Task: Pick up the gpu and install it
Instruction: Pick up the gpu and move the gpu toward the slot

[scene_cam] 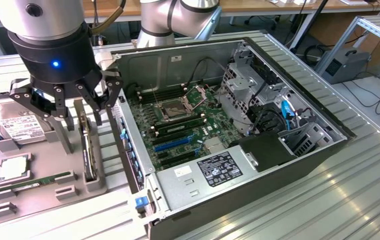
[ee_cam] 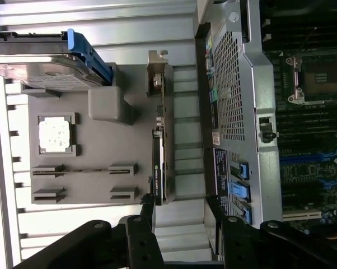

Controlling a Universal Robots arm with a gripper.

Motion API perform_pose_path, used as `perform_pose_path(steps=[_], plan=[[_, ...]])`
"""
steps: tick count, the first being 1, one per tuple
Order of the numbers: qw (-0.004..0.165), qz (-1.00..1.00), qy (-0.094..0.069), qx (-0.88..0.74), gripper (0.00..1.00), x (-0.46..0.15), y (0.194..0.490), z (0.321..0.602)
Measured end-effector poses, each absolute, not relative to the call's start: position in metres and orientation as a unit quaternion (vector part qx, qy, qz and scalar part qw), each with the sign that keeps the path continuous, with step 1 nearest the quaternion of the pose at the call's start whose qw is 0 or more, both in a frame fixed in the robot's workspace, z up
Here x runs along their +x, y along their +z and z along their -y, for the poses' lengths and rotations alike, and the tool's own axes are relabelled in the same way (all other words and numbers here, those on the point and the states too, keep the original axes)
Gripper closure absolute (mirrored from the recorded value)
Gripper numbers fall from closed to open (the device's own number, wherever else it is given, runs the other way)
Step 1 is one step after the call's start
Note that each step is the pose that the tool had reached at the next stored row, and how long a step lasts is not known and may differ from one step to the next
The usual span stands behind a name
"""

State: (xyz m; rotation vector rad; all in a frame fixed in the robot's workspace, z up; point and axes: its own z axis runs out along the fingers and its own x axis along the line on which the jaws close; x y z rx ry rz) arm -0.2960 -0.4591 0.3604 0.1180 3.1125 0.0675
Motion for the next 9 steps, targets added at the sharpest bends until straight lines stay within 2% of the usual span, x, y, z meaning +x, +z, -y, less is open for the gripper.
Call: perform_pose_path(steps=[9], plan=[[0.013,-0.999,0.022,0.038,0.52,-0.2960,0.3583,0.4591]])
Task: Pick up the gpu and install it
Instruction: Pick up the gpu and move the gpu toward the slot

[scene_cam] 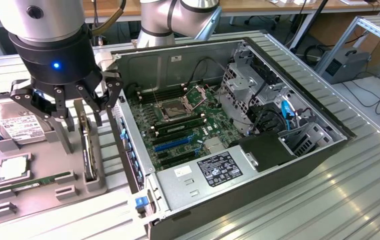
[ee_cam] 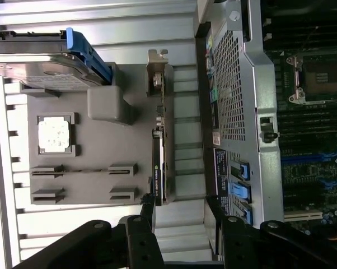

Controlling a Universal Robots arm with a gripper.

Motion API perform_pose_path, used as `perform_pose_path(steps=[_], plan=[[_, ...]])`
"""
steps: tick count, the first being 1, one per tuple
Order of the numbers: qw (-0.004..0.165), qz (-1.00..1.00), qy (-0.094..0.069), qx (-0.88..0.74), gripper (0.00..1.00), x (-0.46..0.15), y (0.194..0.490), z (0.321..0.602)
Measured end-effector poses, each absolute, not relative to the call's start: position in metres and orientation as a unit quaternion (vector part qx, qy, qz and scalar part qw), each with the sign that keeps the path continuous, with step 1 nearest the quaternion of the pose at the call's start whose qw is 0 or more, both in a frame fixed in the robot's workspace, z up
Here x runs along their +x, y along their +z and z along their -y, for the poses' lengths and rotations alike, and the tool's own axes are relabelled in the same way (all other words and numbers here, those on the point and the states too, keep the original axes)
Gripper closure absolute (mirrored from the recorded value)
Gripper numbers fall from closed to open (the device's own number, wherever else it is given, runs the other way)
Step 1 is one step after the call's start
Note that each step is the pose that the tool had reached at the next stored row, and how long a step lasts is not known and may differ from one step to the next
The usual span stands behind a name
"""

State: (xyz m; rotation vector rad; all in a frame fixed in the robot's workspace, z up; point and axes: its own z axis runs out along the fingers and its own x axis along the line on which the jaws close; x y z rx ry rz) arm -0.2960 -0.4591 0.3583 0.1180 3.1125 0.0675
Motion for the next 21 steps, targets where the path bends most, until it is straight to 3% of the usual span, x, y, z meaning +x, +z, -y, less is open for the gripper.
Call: perform_pose_path(steps=[21], plan=[[0.013,-0.999,0.022,0.038,0.52,-0.2960,0.3536,0.4591]])
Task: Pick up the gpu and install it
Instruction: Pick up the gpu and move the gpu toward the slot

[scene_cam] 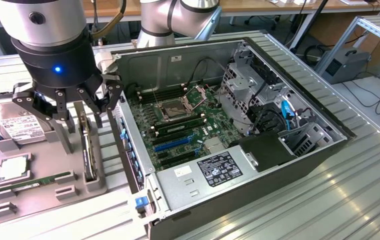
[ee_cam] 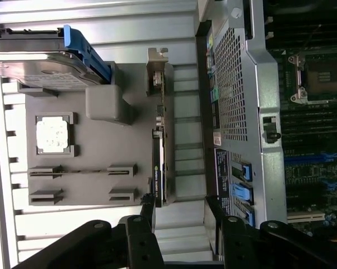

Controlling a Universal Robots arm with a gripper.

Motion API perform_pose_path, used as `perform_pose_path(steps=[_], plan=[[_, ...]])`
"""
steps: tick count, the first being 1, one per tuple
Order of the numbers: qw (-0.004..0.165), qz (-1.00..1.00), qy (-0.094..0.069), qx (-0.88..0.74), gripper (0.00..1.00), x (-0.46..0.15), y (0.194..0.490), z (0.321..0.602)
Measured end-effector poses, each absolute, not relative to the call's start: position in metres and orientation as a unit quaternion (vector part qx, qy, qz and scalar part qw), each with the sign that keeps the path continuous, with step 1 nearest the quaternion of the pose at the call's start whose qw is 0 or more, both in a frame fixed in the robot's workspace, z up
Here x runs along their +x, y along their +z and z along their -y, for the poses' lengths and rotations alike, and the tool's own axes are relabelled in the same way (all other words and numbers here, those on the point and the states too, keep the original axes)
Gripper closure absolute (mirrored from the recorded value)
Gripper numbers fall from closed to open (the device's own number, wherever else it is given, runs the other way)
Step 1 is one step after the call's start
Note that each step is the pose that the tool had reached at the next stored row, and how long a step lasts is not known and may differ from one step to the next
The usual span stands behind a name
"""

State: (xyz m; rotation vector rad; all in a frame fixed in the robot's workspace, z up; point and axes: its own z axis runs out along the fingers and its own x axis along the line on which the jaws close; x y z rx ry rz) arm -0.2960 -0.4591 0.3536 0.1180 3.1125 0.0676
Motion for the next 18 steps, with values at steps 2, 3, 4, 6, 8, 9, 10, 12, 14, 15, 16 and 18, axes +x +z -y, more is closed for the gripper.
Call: perform_pose_path(steps=[2,3,4,6,8,9,10,12,14,15,16,18], plan=[[0.013,-0.999,0.022,0.038,0.52,-0.2960,0.3530,0.4591],[0.013,-0.999,0.022,0.038,0.52,-0.2960,0.3528,0.4591],[0.013,-0.999,0.022,0.038,0.52,-0.2960,0.3525,0.4591],[0.013,-0.999,0.022,0.038,0.52,-0.2960,0.3520,0.4591],[0.013,-0.999,0.022,0.038,0.52,-0.2960,0.3515,0.4591],[0.013,-0.999,0.022,0.038,0.52,-0.2960,0.3512,0.4591],[0.013,-0.999,0.022,0.038,0.52,-0.2960,0.3509,0.4591],[0.013,-0.999,0.022,0.038,0.52,-0.2960,0.3502,0.4591],[0.013,-0.999,0.022,0.038,0.52,-0.2960,0.3495,0.4591],[0.013,-0.999,0.022,0.038,0.52,-0.2960,0.3493,0.4591],[0.013,-0.999,0.022,0.038,0.52,-0.2960,0.3490,0.4591],[0.013,-0.999,0.022,0.038,0.52,-0.2960,0.3484,0.4591]])
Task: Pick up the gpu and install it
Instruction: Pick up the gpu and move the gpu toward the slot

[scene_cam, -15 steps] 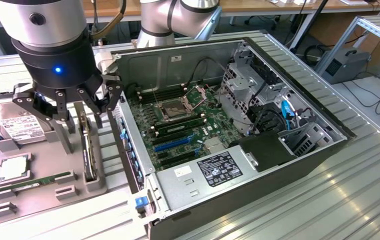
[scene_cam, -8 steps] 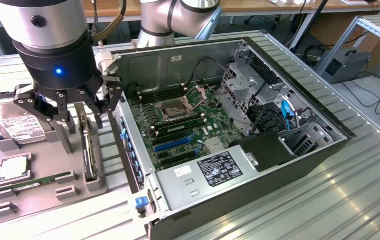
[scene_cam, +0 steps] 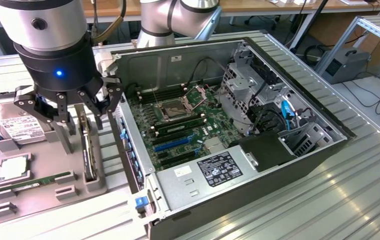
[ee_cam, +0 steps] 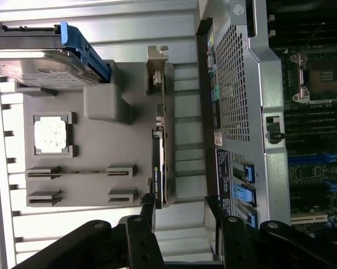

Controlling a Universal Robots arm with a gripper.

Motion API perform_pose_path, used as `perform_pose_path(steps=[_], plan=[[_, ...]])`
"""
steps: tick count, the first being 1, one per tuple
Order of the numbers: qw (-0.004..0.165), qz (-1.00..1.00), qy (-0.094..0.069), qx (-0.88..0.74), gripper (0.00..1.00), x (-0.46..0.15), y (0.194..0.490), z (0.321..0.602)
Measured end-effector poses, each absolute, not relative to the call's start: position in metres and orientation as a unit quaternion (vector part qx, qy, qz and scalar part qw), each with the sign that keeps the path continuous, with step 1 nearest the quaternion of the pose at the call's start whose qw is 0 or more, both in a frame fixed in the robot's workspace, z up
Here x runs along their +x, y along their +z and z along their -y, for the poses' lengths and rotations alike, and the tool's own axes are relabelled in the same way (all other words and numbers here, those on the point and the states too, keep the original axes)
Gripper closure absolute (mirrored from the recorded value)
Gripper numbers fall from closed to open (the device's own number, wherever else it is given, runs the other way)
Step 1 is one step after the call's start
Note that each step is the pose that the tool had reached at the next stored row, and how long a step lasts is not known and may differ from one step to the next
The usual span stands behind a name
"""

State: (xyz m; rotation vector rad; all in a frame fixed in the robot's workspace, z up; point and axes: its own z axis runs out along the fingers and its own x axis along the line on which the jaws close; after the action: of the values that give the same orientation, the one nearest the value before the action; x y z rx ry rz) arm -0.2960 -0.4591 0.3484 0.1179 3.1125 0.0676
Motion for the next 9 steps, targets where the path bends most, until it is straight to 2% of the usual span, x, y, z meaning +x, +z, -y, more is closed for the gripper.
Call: perform_pose_path(steps=[9], plan=[[0.013,-0.999,0.022,0.038,0.52,-0.2960,0.3459,0.4591]])
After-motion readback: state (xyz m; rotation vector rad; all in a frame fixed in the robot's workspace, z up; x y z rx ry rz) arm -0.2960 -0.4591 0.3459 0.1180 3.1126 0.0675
